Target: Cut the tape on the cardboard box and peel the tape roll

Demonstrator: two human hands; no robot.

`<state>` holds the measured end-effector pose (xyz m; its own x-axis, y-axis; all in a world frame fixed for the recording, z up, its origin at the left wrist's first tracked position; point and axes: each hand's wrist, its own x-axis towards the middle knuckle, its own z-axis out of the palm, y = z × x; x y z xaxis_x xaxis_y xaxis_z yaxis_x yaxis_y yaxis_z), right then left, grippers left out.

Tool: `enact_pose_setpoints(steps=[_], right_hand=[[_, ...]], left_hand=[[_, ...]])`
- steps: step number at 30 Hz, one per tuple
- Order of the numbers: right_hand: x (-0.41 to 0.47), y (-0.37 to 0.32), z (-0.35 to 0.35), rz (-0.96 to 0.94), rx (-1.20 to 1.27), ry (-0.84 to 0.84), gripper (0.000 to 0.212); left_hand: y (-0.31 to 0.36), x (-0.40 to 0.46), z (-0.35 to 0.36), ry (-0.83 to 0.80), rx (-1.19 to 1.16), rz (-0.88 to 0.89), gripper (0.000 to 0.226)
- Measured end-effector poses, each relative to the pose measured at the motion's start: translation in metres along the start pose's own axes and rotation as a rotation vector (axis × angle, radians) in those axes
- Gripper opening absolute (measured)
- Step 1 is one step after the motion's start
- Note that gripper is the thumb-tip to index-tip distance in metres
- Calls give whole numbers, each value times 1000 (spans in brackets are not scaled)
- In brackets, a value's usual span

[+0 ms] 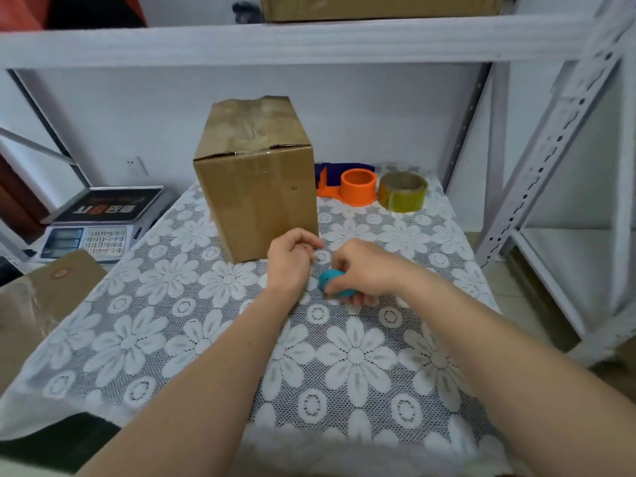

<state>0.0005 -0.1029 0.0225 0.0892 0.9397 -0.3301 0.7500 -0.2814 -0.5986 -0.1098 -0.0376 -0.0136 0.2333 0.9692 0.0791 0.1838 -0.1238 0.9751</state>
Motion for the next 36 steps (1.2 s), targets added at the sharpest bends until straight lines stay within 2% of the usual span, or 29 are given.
enact_pose_setpoints(steps=[2, 6, 10, 15, 18, 20, 24, 27, 31, 36], right_hand=[[0, 10, -8, 9, 174, 46, 21], [6, 38, -31, 112, 474, 343, 20], [25, 81, -54, 268, 834, 578, 38], [43, 104, -75, 378, 923, 726, 39], [59, 110, -87, 501, 983, 829, 29], [71, 117, -92, 557, 975, 893, 34], [91, 127, -97, 557, 977, 1012, 35], [97, 128, -97, 565, 945, 1000, 32], [96, 127, -96, 560, 830, 915, 13], [99, 132, -99, 552, 754, 864, 30]], left_hand=[[0, -1, 0, -5, 15, 0, 42], [-3, 0, 2, -46, 68, -47, 40], [4, 0, 16, -74, 32, -10, 43], [14, 9, 39, -119, -13, -2, 40], [16, 16, 50, -105, -37, -34, 40], [14, 20, 56, -82, -40, -55, 41], [6, 24, 59, -65, -7, -74, 41], [4, 22, 60, -83, 25, -64, 40], [4, 21, 59, -84, 41, -51, 40], [1, 21, 59, -96, 24, -34, 40]])
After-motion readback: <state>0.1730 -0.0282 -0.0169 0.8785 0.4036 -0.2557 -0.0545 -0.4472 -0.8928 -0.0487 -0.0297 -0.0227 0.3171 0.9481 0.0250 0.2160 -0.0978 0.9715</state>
